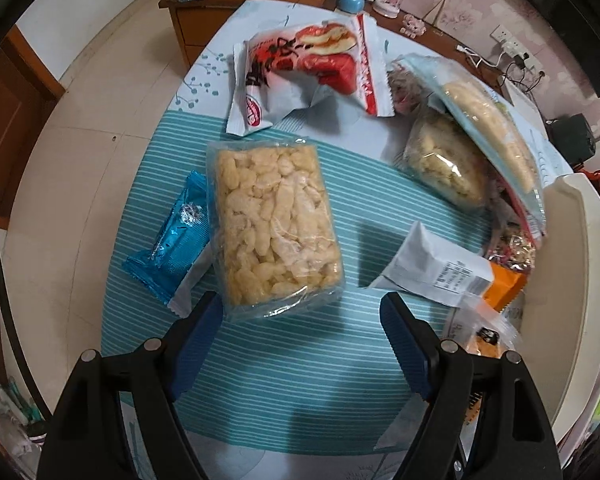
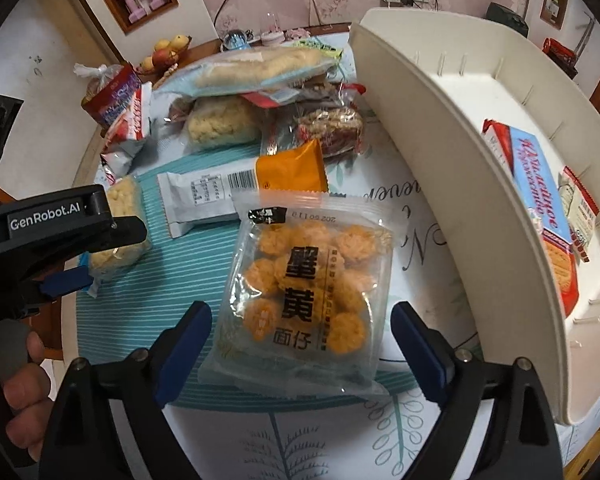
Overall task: Organize snacks
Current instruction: 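Grasp the clear puffed-snack bag with left gripper while right grasps the round-cake pack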
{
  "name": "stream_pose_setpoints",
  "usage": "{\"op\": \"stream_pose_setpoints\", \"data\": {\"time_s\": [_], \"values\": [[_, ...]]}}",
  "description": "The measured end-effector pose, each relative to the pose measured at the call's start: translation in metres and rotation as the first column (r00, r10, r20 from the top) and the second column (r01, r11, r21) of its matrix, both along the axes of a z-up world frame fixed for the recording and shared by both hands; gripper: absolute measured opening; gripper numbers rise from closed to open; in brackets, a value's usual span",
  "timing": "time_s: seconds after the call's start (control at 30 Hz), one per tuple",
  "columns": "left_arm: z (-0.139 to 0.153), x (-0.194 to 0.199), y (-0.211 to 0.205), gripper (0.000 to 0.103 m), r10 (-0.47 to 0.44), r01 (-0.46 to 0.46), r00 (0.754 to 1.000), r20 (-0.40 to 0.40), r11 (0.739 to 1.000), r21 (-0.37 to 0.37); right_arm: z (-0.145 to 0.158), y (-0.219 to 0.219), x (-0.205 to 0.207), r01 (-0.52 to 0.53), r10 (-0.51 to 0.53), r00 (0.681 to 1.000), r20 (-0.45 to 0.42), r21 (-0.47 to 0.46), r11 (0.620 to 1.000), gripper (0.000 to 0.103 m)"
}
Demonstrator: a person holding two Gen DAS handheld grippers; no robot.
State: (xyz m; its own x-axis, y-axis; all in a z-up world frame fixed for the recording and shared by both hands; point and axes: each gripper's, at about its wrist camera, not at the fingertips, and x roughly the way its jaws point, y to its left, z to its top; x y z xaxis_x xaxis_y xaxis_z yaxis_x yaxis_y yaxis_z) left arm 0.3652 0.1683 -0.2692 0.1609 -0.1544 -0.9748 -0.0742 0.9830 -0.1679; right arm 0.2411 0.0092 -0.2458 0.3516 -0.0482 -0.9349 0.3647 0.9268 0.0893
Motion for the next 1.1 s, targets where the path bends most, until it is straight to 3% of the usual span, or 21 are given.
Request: {"op": "stream_pose_setpoints", "data": {"time_s": [0.53, 0.73, 1.1], "values": [[-0.027, 0.016, 0.008, 0.080, 0.059, -0.059, 0.998, -0.010, 0.998, 0.035, -0.016, 0.010, 0.017, -0.042, 0.039, 0.999, -0.036, -0.068, 0.997, 0.090], [-0.029, 0.020, 0.015, 0.065, 0.054, -0.054, 0.999, 0.007, 0.998, 0.015, -0.014, 0.013, 0.015, -0.049, 0.047, 0.999, -0.023, -0.075, 0.996, 0.086], [-0.024, 0.016, 0.010, 0.060, 0.061, -0.061, 0.998, 0.011, 0.998, -0.011, -0.009, 0.008, 0.003, -0.048, 0.046, 0.999, -0.029, -0.075, 0.996, 0.082]]}}
